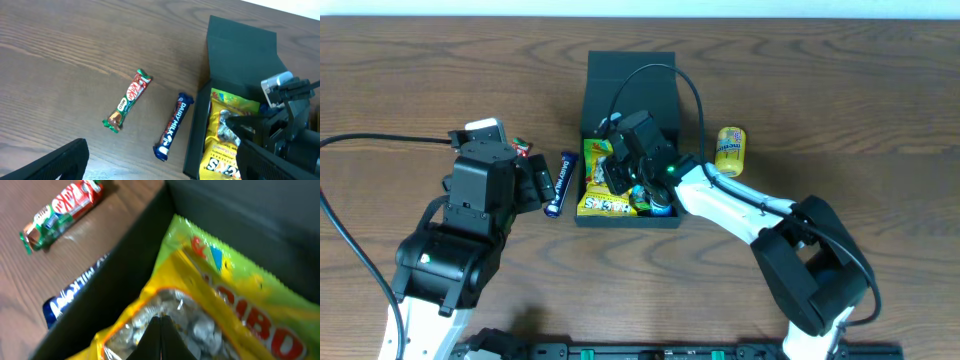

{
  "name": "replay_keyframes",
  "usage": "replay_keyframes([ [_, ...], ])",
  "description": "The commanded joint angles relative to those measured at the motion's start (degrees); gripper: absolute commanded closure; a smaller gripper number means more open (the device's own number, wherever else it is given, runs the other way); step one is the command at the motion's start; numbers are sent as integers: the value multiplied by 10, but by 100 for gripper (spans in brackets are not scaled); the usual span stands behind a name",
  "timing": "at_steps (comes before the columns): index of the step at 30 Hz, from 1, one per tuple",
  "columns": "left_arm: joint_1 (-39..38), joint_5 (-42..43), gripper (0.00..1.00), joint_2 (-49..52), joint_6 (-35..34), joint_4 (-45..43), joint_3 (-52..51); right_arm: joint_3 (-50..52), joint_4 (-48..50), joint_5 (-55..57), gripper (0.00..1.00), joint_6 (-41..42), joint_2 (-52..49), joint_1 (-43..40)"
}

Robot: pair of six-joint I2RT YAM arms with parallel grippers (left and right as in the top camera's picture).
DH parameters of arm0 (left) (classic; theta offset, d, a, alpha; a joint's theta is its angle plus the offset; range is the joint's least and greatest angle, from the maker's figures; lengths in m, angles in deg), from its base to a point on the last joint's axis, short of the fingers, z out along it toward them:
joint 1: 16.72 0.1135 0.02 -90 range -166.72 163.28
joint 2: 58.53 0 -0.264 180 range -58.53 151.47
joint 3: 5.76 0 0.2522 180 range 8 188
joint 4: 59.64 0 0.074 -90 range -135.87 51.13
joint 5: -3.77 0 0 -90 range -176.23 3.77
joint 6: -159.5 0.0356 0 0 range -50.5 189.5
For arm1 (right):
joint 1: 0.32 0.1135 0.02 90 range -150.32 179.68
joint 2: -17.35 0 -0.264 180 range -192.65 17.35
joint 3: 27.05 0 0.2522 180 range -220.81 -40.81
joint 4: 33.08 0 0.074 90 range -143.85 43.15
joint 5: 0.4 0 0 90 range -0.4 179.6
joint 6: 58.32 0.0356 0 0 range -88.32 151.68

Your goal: Pack container

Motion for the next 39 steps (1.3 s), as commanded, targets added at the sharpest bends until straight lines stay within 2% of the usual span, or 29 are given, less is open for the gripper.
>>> replay_keyframes([
  [1, 2, 9, 5, 1, -4, 2, -1, 2, 4, -27, 99, -42, -11, -1],
  [5, 2, 9, 5, 1, -4, 2, -1, 1, -6, -44, 99, -51, -4, -3],
  [11, 2, 9, 5, 1, -4, 2, -1, 1, -75, -18, 99, -44, 66, -21],
  [17, 2, 9, 5, 1, -4, 2, -1, 2, -150, 84, 99, 20, 104, -30],
  [24, 2, 9, 5, 1, -4, 2, -1, 3, -203, 124, 99, 144, 56, -28],
  [30, 2, 9, 5, 1, -4, 2, -1, 3, -204, 120, 99, 201, 22, -28],
  [34, 2, 9, 5, 1, -4, 2, -1, 3, -188, 109, 99, 197, 8, -27],
  [39, 2, 9, 5, 1, -4, 2, -1, 3, -135, 23, 99, 115, -9, -27],
])
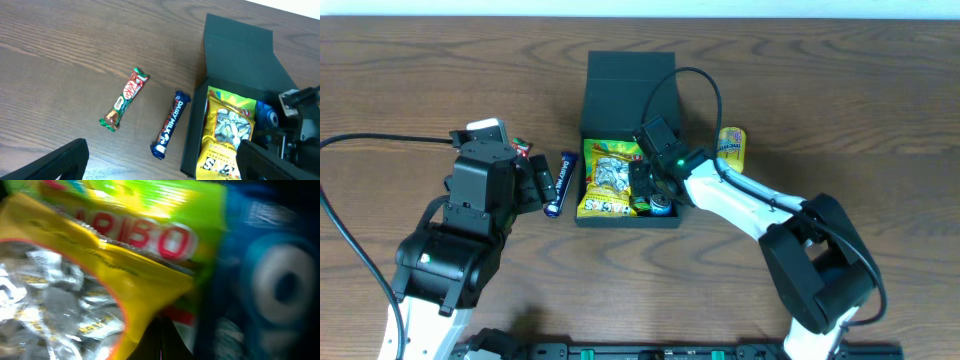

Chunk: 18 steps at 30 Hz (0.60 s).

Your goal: Pack container

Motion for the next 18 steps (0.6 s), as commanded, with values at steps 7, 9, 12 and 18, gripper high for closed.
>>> replay_keyframes([
  [7, 2, 0, 5, 1, -4, 2, -1, 3, 49, -73, 99, -148, -19, 0],
  [9, 2, 0, 5, 1, -4, 2, -1, 3, 48, -73, 99, -149, -19, -1],
  [12, 2, 0, 5, 1, -1, 2, -1, 2, 41, -73, 99, -148, -14, -4],
  [18, 2, -3, 5, 23, 26, 2, -9, -8, 0, -75, 99, -138, 73, -34],
])
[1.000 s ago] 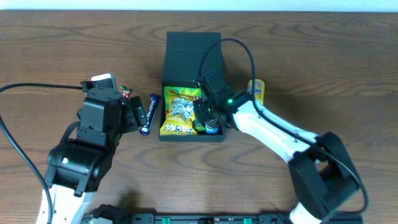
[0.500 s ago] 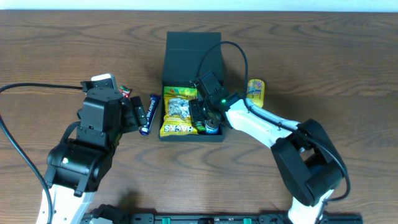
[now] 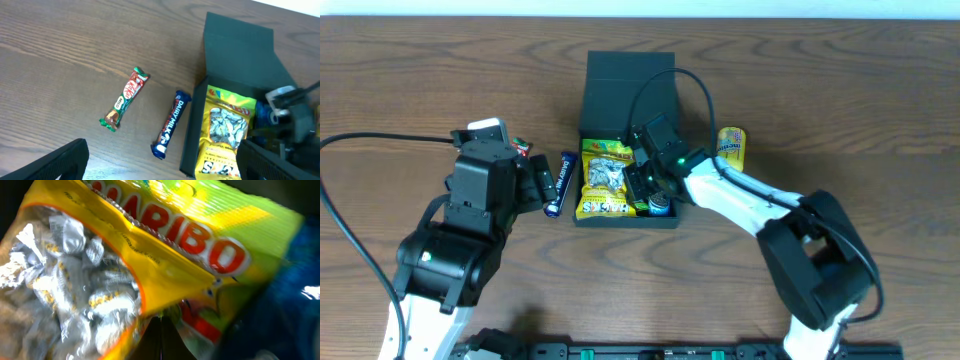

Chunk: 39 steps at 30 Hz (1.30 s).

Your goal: Pack container

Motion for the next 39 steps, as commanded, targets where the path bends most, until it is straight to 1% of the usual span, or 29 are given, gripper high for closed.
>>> replay_keyframes([
  [1, 2, -3, 5, 24, 25, 1, -11, -8, -13, -9, 99, -8, 94, -28],
  [3, 2, -3, 5, 42, 28, 1, -14, -8, -25, -6, 99, -21, 141, -43],
  [5, 2, -2, 5, 63, 27, 0, -15, -8, -39, 23, 92, -25, 186, -62],
  [7, 2, -1, 5, 82, 27, -1, -15, -8, -57, 73, 82, -24, 217, -83],
  [8, 2, 0, 5, 93, 27, -3, -15, -8, -68, 97, 74, -24, 227, -96],
  [10, 2, 0, 5, 109, 27, -5, -15, -8, -94, 127, 65, -10, 229, -124],
  [12, 2, 3, 5, 119, 27, -9, -15, -5, -114, 130, 50, 5, 219, -150],
  [13, 2, 3, 5, 124, 27, -10, -15, -3, -123, 130, 47, 13, 214, -160],
  [15, 2, 3, 5, 131, 27, -13, -15, -2, -135, 130, 35, 33, 197, -183],
  [16, 2, 2, 5, 134, 27, -14, -15, -2, -139, 130, 32, 45, 188, -194],
  [21, 2, 2, 5, 135, 27, -18, -15, -2, -141, 130, 25, 61, 143, -224],
  [30, 2, 2, 5, 135, 44, -20, -15, -2, -141, 130, 21, 77, 101, -228],
  [33, 2, -1, 5, 135, 77, -22, -15, -2, -142, 130, 20, 77, 101, -228],
  [36, 9, -3, 5, 135, 134, -31, -15, -2, -146, 128, 19, 77, 101, -228],
  [39, 41, 0, 5, 135, 161, -42, -15, -2, -154, 128, 18, 77, 101, -228],
])
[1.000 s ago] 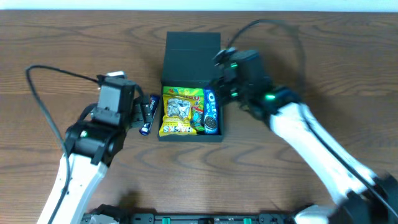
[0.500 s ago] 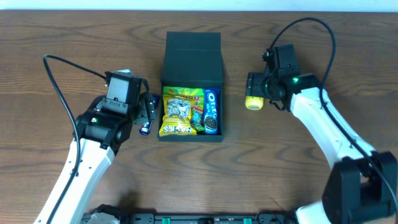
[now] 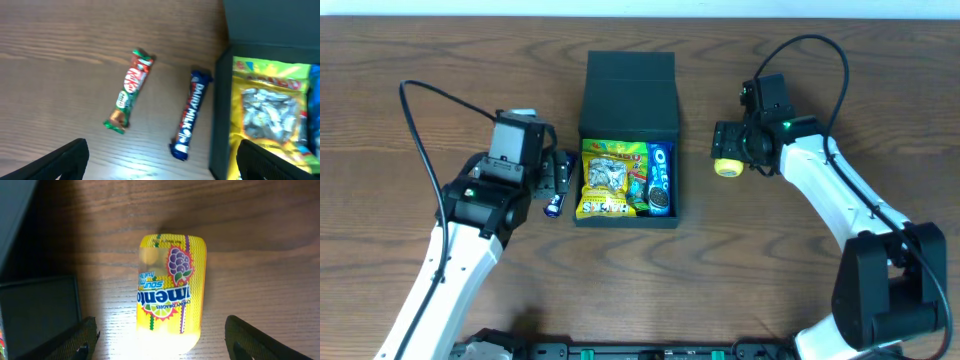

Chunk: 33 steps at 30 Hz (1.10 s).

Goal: Pack container
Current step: 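Grasp the yellow Mentos tube with the right gripper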

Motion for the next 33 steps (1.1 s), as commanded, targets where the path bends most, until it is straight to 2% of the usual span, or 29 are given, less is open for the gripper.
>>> replay_keyframes([
  [1, 44, 5, 5, 3, 66, -9, -7, 3, -6, 2, 18, 8, -3, -3],
  [6, 128, 73, 0, 29, 161, -16, -10, 3, -15, 2, 18, 8, -3, -3],
  [7, 143, 97, 6, 41, 179, -24, -12, 3, -14, 2, 18, 8, -3, -3],
  [8, 152, 108, 7, 52, 189, -30, -14, 3, -14, 2, 18, 8, -3, -3],
  [15, 163, 113, 11, 163, 253, -59, -18, 3, -16, 2, 17, 7, -3, -3],
  [23, 182, 117, 11, 252, 281, -129, -18, 3, -25, 2, 17, -9, -3, -3],
  [33, 182, 118, 7, 275, 286, -136, -18, 3, 15, 21, 20, -3, -28, -3],
])
